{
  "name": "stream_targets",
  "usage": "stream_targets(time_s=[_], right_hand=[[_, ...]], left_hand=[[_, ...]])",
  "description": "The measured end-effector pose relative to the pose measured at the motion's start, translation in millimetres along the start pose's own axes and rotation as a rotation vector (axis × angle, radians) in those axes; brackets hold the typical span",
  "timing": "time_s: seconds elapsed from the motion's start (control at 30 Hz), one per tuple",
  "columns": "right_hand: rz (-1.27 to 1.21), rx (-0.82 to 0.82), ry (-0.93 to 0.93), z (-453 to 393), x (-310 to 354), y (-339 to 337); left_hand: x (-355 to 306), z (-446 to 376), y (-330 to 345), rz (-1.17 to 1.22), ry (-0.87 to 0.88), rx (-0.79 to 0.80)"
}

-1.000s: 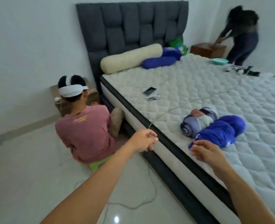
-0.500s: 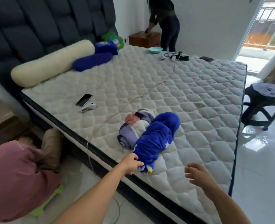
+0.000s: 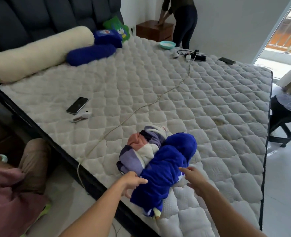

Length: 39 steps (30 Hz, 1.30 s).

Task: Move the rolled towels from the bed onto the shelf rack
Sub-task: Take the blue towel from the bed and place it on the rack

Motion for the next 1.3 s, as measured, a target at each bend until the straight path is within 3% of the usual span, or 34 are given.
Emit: stream_targets(time_s=[0.27, 0.43, 0.63, 0.83, 0.97, 1.13, 1.3], right_hand=[[-0.07, 0.086, 0.089, -38, 26, 29], [-0.004, 0.057, 0.117, -55, 29, 40], [-0.229, 0.017, 0.163, -65, 19, 50], [-0.283, -0.056, 0.238, -63, -1, 43], [-0.369, -0.02, 0.218, -56, -8, 33], [-0.66, 0.091, 0.154, -28, -18, 39], [-0.701, 0.275, 0.044, 26, -29, 52]], left_hand=[[4, -31, 2, 0.019, -0.206, 0.241], [8, -38, 12, 0.006, -0.237, 0.273], [18, -49, 22, 0.045, -0.21, 0.192], [10, -41, 24, 0.042, -0.098, 0.094], [0, -28, 30, 0.089, 0.002, 0.085], [0, 3, 30, 0.056, 0.088, 0.044], [30, 59, 25, 0.07, 0.162, -0.115]])
Point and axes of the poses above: each hand's wrist, its own z-axis away from the middle knuckle, its own y-axis out of the palm, x = y × z, the point moved 5 cm from there along -z, towards the middle knuckle, and after that the axes turned 7 degrees about y, right-handed, at the moved point
